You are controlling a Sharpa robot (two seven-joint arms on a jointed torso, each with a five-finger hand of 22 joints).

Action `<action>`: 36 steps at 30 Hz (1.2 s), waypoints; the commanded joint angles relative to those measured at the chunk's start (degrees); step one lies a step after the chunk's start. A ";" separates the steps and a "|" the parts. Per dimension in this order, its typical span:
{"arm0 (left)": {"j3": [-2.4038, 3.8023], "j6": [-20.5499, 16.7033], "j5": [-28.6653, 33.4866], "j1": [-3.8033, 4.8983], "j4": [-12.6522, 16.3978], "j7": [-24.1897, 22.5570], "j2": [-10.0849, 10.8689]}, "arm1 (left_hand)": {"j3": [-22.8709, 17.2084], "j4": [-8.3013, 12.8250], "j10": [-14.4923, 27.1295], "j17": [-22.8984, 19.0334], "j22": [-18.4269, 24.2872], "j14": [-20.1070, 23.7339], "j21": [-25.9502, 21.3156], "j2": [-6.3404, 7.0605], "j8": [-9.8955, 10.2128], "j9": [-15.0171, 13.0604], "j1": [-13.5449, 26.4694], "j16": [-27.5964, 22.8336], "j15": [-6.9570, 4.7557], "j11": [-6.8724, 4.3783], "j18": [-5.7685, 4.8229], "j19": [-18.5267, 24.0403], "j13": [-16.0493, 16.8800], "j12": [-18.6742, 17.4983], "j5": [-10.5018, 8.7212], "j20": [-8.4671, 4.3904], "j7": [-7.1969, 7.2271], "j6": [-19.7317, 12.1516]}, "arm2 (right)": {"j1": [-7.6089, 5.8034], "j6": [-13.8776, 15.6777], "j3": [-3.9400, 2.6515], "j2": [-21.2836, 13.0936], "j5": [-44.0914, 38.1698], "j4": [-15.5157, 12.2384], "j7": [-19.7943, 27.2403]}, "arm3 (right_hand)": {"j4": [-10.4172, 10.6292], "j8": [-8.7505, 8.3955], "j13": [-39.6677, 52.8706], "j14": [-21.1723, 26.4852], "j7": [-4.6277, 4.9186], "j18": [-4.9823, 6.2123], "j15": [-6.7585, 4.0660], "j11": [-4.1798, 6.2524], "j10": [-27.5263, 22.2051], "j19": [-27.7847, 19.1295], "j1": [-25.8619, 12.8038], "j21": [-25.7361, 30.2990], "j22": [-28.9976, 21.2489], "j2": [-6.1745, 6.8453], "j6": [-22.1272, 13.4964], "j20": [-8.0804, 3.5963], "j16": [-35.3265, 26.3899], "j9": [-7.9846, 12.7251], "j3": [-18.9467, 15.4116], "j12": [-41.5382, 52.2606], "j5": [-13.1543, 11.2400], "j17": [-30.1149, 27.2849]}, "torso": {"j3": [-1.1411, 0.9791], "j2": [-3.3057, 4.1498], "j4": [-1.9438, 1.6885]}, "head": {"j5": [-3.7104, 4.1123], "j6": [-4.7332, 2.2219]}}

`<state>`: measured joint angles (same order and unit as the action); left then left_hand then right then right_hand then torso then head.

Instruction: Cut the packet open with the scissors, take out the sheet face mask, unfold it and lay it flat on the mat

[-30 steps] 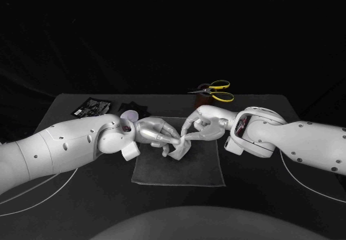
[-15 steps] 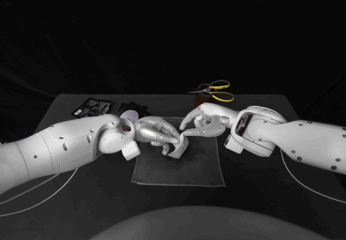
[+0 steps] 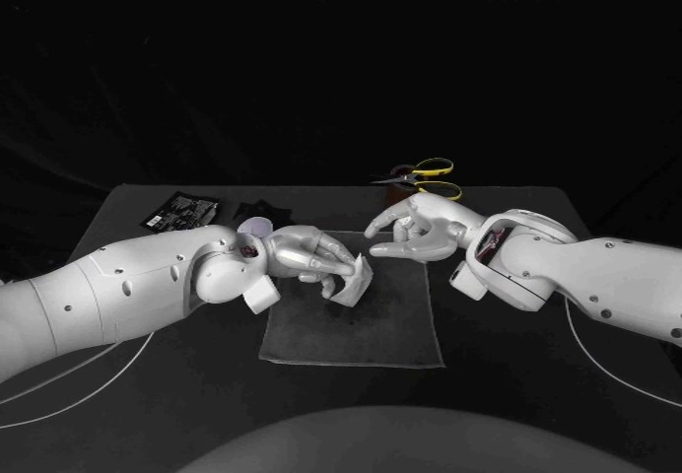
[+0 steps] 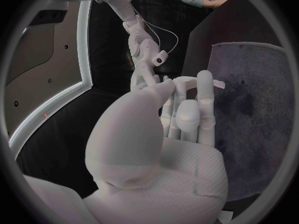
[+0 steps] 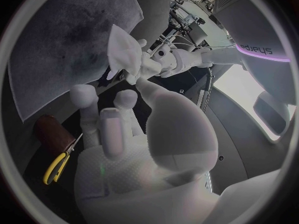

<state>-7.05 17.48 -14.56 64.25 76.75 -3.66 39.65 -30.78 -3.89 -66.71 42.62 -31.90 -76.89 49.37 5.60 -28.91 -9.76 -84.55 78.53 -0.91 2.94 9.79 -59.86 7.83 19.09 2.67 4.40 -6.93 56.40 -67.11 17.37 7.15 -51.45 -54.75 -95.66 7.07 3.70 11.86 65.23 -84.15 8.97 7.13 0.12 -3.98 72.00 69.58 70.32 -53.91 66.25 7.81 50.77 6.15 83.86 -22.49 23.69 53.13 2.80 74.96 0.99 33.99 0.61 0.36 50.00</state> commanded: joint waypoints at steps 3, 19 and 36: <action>0.03 -5.75 3.27 0.07 0.96 -0.26 0.41 | -1.43 0.41 -0.65 -0.15 -0.46 -0.06 0.71 0.26 -0.31 -3.96 0.97 -0.08 -0.24 -0.16 0.70 0.42 0.29 0.32 0.22 -0.09 0.24 0.01 | 0.25 7.29 0.12 -2.20 3.63 -2.62 -7.12 | 0.52 2.39 5.29 -3.39 -1.58 0.09 -1.37 1.38 5.16 3.14 1.14 -3.80 2.48 -2.57 4.35 -0.99 1.15 -0.54 0.58 9.22 0.47 4.94 | 0.02 0.04 0.03 | -0.15 0.00; -0.03 -19.09 7.81 0.04 3.94 -0.42 1.83 | -4.66 1.66 -0.62 0.08 -1.61 -0.55 2.09 1.13 -0.68 -5.14 2.76 -0.10 -0.25 -0.11 0.73 0.65 1.11 1.01 0.22 -0.15 0.23 -0.05 | 3.72 17.09 1.08 -2.60 10.20 -8.31 -13.58 | 0.18 2.78 9.78 -4.09 -2.24 -0.54 -2.03 2.02 8.53 5.21 1.86 -6.56 4.38 -3.03 5.34 -1.76 2.19 -0.21 1.47 16.30 1.39 6.87 | -0.07 0.01 0.10 | 0.46 -0.13; -0.05 -21.64 9.78 0.03 5.39 -0.05 1.99 | -4.87 1.65 -0.59 -0.04 -1.72 -0.57 2.20 1.31 -0.78 -5.33 3.32 -0.16 -0.23 -0.09 0.70 0.72 1.19 1.08 0.18 -0.12 0.23 0.00 | 4.82 22.30 1.11 2.60 7.60 -6.01 -11.58 | 0.00 2.17 9.87 -4.08 -1.93 -0.49 -1.91 1.80 8.45 5.10 1.33 -6.15 4.23 -2.04 4.98 -1.78 2.13 0.31 1.14 16.59 0.36 6.66 | -0.04 0.02 -0.05 | 0.80 -0.11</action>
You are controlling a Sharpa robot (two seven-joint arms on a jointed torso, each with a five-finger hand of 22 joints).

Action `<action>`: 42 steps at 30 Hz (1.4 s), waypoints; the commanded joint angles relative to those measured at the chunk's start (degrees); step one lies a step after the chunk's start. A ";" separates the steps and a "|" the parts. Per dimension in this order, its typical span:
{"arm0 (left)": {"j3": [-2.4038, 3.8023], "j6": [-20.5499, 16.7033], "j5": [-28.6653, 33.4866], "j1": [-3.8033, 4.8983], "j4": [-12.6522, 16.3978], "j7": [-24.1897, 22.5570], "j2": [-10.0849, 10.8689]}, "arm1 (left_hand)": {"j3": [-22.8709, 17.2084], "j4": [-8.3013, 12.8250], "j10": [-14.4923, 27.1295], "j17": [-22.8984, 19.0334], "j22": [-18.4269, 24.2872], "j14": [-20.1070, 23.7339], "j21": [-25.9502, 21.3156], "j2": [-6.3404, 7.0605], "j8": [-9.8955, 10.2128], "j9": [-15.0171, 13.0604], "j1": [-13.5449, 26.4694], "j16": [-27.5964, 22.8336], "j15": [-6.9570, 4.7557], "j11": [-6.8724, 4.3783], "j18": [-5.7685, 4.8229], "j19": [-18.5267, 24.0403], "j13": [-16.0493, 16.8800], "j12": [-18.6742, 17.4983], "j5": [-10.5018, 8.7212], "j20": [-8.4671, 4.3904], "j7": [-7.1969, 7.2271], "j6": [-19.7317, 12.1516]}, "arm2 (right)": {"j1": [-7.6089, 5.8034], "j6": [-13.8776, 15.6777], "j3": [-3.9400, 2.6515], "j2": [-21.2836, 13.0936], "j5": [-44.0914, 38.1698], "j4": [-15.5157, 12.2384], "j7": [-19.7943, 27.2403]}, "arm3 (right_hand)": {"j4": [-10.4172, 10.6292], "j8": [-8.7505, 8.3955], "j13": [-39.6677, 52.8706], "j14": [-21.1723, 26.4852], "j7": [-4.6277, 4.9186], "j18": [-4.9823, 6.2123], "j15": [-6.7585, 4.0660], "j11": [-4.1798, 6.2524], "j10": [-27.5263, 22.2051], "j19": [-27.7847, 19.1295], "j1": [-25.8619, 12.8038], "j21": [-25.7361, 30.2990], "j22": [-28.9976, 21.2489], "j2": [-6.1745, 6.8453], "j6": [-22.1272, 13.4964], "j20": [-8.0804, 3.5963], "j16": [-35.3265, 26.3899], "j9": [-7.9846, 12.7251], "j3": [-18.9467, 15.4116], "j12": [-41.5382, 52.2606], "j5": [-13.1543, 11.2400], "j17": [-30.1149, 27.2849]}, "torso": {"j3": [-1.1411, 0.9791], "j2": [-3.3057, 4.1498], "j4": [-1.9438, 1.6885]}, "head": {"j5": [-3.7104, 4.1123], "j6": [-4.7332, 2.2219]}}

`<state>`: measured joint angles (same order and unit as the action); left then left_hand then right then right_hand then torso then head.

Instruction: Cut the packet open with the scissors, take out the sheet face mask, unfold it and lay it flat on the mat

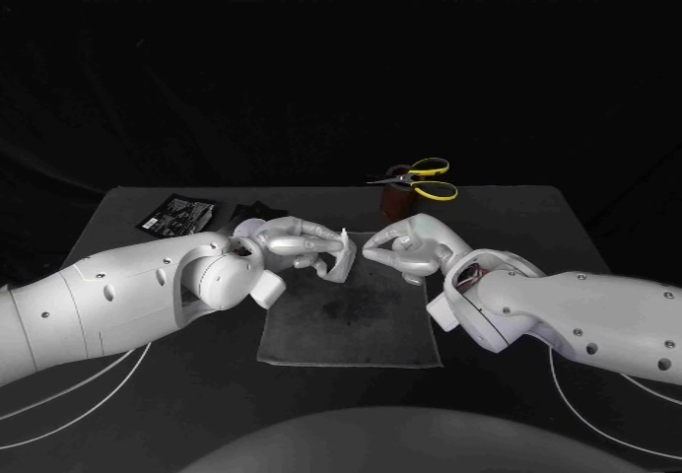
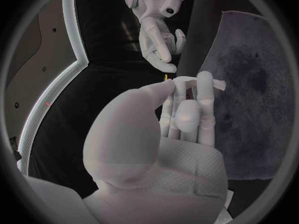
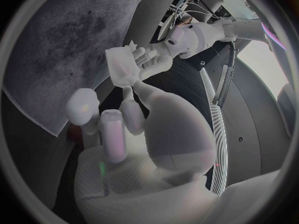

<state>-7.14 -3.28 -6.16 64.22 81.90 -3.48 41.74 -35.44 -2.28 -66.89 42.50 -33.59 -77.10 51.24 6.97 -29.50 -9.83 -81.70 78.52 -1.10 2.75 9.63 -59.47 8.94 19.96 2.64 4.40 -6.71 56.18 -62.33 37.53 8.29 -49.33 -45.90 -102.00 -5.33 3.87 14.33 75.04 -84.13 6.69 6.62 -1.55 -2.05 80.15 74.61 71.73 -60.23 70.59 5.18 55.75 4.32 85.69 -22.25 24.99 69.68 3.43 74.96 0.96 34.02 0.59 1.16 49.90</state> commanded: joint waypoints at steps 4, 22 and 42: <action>0.03 -0.81 1.52 0.06 0.41 -0.15 -0.14 | -0.21 0.04 -0.40 0.09 -0.05 -0.37 0.34 -0.04 -0.20 -5.27 0.50 -0.15 -0.05 0.10 0.86 0.33 0.08 0.21 0.21 -0.11 0.02 0.22 | 0.08 2.25 -0.04 1.57 -1.58 1.06 1.03 | -0.11 -0.45 0.02 -4.08 0.45 0.05 -0.16 -0.22 0.20 -0.04 -0.31 0.40 -0.23 0.81 -0.13 0.09 0.29 0.20 -0.32 0.02 -0.37 6.64 | -0.05 0.02 -0.02 | -0.12 -0.02; 0.03 -0.44 1.61 0.06 0.98 -0.11 -0.39 | -0.21 0.17 -0.40 0.14 -0.09 -0.40 0.37 0.15 -0.26 -5.35 0.62 -0.14 -0.06 0.05 0.87 0.37 0.10 0.24 0.21 -0.11 0.05 0.27 | 0.10 1.45 -0.06 4.64 -2.69 3.73 1.04 | 0.85 -1.12 -0.46 -3.90 0.82 0.24 0.17 -0.61 -0.44 -0.65 -2.10 1.51 -0.75 1.96 -0.56 0.36 -0.04 0.75 -2.10 -0.44 -0.60 5.98 | -0.03 0.01 -0.01 | -0.29 0.07; 0.04 -0.05 1.98 0.07 1.19 -0.12 -0.38 | -0.08 0.22 -0.51 0.30 -0.13 -0.46 0.40 0.35 -0.38 -5.49 0.96 -0.12 -0.08 0.03 0.87 0.42 0.14 0.32 0.19 -0.10 0.07 0.39 | 0.09 0.06 -0.07 5.65 -3.67 4.33 1.08 | 0.73 -0.73 -0.37 -3.87 0.44 0.34 0.01 -0.32 -0.47 -0.84 -1.34 1.87 -0.85 1.51 0.40 0.35 -0.06 0.72 -2.46 -0.16 -0.61 5.96 | -0.01 -0.02 0.00 | -0.39 0.10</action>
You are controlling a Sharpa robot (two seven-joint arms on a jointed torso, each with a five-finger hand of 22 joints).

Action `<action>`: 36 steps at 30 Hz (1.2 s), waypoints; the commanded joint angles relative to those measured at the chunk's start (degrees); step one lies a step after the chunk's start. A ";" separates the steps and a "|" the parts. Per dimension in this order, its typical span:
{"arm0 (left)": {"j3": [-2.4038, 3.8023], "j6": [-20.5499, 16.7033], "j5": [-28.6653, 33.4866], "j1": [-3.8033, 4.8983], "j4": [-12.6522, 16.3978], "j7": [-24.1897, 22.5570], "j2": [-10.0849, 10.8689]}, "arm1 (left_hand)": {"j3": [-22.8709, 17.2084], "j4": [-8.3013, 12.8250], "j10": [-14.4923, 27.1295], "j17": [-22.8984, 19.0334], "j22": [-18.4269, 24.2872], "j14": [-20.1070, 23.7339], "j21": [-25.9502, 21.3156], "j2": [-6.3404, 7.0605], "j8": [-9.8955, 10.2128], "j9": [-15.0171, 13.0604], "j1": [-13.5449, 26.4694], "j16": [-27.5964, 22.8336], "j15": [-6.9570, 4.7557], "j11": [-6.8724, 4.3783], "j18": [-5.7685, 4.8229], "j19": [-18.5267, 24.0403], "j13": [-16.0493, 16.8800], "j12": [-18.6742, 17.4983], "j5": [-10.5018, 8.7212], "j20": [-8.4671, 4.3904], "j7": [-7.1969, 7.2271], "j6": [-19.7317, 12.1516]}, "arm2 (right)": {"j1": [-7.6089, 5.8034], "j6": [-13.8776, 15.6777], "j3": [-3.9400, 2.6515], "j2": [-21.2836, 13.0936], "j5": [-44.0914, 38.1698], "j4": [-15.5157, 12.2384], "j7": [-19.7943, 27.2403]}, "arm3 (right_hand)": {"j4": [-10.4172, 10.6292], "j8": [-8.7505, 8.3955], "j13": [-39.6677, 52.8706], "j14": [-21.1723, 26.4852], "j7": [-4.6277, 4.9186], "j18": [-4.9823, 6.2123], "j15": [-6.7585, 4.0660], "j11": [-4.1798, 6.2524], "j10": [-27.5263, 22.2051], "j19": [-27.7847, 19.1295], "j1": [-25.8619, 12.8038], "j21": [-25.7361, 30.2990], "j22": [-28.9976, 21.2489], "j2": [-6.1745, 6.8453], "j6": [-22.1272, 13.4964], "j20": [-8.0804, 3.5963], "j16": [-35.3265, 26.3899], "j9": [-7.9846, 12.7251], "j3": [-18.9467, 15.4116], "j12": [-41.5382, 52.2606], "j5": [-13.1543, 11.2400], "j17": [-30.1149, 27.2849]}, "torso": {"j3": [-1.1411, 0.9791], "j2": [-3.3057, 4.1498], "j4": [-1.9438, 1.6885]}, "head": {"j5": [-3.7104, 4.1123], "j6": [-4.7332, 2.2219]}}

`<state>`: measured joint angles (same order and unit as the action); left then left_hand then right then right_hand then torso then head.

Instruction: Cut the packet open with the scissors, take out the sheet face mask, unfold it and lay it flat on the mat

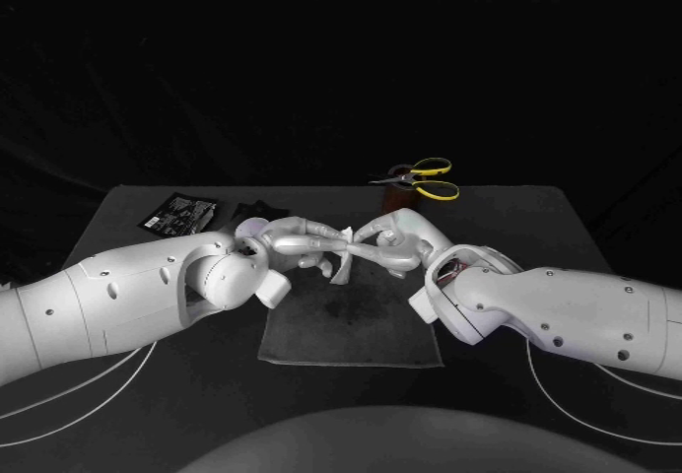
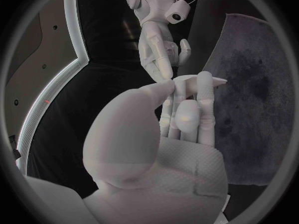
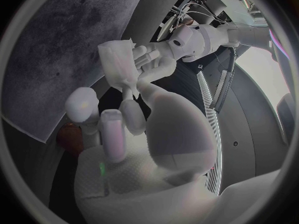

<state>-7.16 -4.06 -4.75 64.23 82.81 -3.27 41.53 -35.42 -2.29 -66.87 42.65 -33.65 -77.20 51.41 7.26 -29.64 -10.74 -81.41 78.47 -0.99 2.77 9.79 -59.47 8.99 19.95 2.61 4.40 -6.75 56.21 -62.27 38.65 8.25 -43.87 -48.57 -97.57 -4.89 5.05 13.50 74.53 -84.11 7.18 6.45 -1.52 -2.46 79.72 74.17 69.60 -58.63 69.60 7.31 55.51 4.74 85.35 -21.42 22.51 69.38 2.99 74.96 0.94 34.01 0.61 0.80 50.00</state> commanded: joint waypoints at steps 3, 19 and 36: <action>0.06 0.91 0.61 0.07 0.30 -0.29 -0.16 | -0.10 0.23 -0.55 0.01 -0.07 -0.33 0.23 0.07 -0.25 -4.59 0.69 -0.10 -0.19 0.00 0.71 0.43 0.10 0.33 0.22 -0.10 0.11 0.37 | 0.02 -1.01 -0.03 0.25 -1.07 -0.05 0.79 | -1.56 0.56 0.23 -3.91 -0.49 0.52 -0.33 0.48 0.02 -0.33 2.98 0.22 0.27 -2.15 1.51 -0.29 0.31 -0.22 1.25 0.40 -0.18 6.03 | -0.01 0.00 -0.01 | 0.02 0.00; 0.06 2.04 0.67 0.08 0.38 0.03 -0.17 | -0.02 0.22 -0.59 -0.08 -0.08 -0.30 0.22 0.11 -0.29 -4.63 0.81 -0.13 -0.19 -0.01 0.70 0.46 0.11 0.35 0.21 -0.09 0.12 0.41 | 0.02 -0.02 -0.05 0.44 -1.06 0.28 3.32 | -6.19 5.31 3.73 -4.28 -2.49 0.09 -1.86 2.25 3.11 0.89 6.40 -1.82 1.91 -5.92 5.09 -1.71 1.03 -2.76 6.69 5.31 -0.21 7.44 | -0.01 0.00 0.01 | 0.00 0.00; 0.05 1.53 0.90 0.08 0.28 0.07 0.10 | 0.03 0.24 -0.62 0.03 -0.08 -0.33 0.21 0.15 -0.33 -4.66 0.87 -0.11 -0.19 -0.04 0.70 0.48 0.11 0.36 0.21 -0.09 0.14 0.43 | 0.03 1.54 -0.12 -0.34 -0.76 0.31 4.76 | -7.98 9.43 7.35 -4.73 -3.45 -0.39 -2.56 3.07 5.54 2.15 3.26 -4.14 3.80 -5.57 5.32 -2.40 2.02 -5.91 10.10 9.89 -0.21 9.33 | -0.05 0.02 0.03 | 0.18 0.00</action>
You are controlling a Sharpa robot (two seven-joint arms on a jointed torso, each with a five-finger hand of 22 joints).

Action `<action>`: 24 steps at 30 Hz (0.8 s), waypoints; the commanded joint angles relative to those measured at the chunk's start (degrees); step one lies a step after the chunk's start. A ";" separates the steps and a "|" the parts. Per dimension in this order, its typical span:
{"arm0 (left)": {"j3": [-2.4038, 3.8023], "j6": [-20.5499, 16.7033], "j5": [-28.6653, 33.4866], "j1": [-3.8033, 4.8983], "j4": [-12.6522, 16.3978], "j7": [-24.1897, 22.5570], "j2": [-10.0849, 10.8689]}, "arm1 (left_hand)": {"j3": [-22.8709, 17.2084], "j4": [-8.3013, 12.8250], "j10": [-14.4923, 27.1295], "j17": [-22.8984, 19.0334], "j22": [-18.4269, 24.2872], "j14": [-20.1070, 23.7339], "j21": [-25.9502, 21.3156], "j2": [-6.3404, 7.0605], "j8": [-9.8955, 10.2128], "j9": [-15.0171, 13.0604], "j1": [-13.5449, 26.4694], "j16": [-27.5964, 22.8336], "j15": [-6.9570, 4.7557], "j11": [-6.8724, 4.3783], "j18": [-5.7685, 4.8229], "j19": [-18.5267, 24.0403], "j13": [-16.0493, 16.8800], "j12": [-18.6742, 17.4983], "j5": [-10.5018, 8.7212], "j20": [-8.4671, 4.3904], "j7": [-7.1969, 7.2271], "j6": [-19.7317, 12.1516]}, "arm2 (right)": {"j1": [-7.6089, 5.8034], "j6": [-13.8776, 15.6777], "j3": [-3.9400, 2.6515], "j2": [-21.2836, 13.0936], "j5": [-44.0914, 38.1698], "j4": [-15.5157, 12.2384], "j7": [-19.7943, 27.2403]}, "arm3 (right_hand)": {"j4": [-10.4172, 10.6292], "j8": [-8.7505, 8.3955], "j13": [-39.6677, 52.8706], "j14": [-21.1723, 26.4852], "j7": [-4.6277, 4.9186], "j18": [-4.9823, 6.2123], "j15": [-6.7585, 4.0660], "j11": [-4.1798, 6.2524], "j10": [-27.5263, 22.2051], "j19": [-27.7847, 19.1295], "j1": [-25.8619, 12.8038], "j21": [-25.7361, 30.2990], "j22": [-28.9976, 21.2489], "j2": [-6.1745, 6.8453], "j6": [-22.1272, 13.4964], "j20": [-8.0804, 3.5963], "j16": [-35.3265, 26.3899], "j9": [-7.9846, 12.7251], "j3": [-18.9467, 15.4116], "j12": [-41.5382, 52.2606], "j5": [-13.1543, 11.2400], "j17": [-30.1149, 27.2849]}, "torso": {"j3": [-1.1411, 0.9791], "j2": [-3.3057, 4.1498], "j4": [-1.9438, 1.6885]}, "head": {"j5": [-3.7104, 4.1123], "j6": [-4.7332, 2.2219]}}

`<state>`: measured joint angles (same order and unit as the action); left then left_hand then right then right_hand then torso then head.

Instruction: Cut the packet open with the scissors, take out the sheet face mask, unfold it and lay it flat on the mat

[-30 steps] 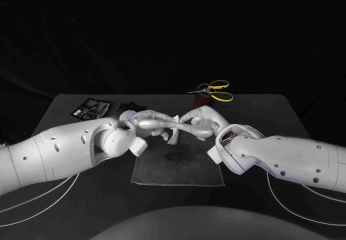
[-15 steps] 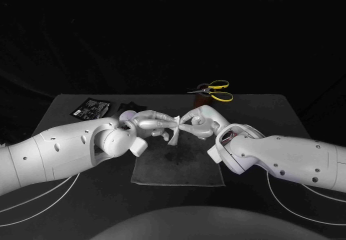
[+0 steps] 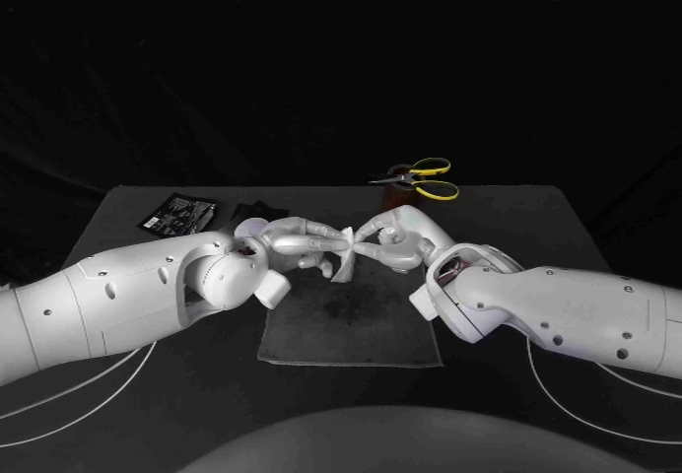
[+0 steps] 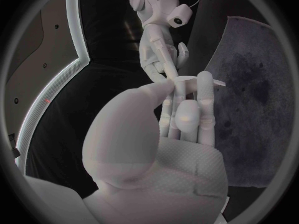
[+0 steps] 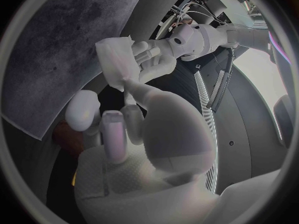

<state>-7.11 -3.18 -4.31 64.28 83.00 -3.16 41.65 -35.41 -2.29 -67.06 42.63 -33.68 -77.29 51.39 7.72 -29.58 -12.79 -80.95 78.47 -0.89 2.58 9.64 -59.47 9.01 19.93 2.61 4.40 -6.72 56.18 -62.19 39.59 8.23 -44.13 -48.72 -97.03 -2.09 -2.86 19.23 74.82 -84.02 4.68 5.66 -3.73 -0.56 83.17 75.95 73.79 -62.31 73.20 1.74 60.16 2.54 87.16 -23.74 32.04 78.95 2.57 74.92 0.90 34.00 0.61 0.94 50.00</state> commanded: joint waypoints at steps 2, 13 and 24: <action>0.00 0.60 0.58 0.02 0.07 -0.06 0.02 | 0.06 0.23 -0.44 0.00 -0.05 -0.22 0.22 -0.32 -0.40 -2.64 0.48 -0.12 -0.30 0.16 0.85 0.50 0.09 0.40 0.22 -0.08 0.12 0.46 | -0.04 0.68 -0.10 -0.23 -0.62 -0.24 1.96 | -0.20 3.96 7.23 -4.83 -0.97 0.39 -0.38 1.20 2.18 0.41 -1.13 -0.51 0.27 0.03 0.53 -0.24 0.25 -3.89 0.84 0.52 0.21 9.41 | 0.00 0.02 0.04 | 0.10 0.00; 0.00 0.21 1.17 0.02 -0.05 -0.32 0.48 | 0.06 0.23 -0.44 0.00 -0.05 -0.22 0.22 -0.32 -0.40 -2.64 0.48 -0.12 -0.30 0.16 0.85 0.50 0.09 0.40 0.22 -0.08 0.12 0.46 | -0.04 0.74 -0.16 -1.37 -1.12 0.00 1.52 | -0.72 4.90 7.80 -4.87 -1.03 0.30 -0.44 1.25 2.47 0.60 -1.83 -0.89 0.66 0.05 0.00 -0.32 0.36 -5.05 1.88 1.17 0.21 9.61 | 0.03 -0.01 0.02 | 0.13 0.00; 0.00 0.12 1.56 0.02 -0.12 -0.47 0.76 | 0.06 0.23 -0.44 0.00 -0.05 -0.22 0.22 -0.32 -0.40 -2.64 0.48 -0.12 -0.30 0.16 0.85 0.50 0.09 0.40 0.22 -0.08 0.12 0.46 | -0.05 0.30 -0.18 -2.29 -1.64 0.18 0.93 | -1.09 5.65 8.12 -4.90 -1.07 0.26 -0.47 1.29 2.61 0.69 -2.39 -1.07 0.89 0.07 -0.41 -0.36 0.44 -6.06 2.67 1.49 0.21 9.77 | 0.03 -0.01 0.02 | 0.08 0.00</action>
<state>-7.15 -3.33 -3.42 64.25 82.82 -3.14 42.44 -35.41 -2.29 -67.05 42.61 -33.64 -77.30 51.37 7.73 -29.85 -12.79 -80.95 78.47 -0.88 2.59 9.88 -59.47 9.05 19.93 2.61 4.40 -6.76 56.22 -62.23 39.94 8.10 -46.38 -49.35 -96.83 -1.24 -3.97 19.55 74.90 -84.00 3.54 5.62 -3.93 0.30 84.15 76.34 72.00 -63.12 74.15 2.04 60.10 2.15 87.41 -23.75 34.38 80.21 2.66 74.92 0.93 33.99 0.64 1.03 50.00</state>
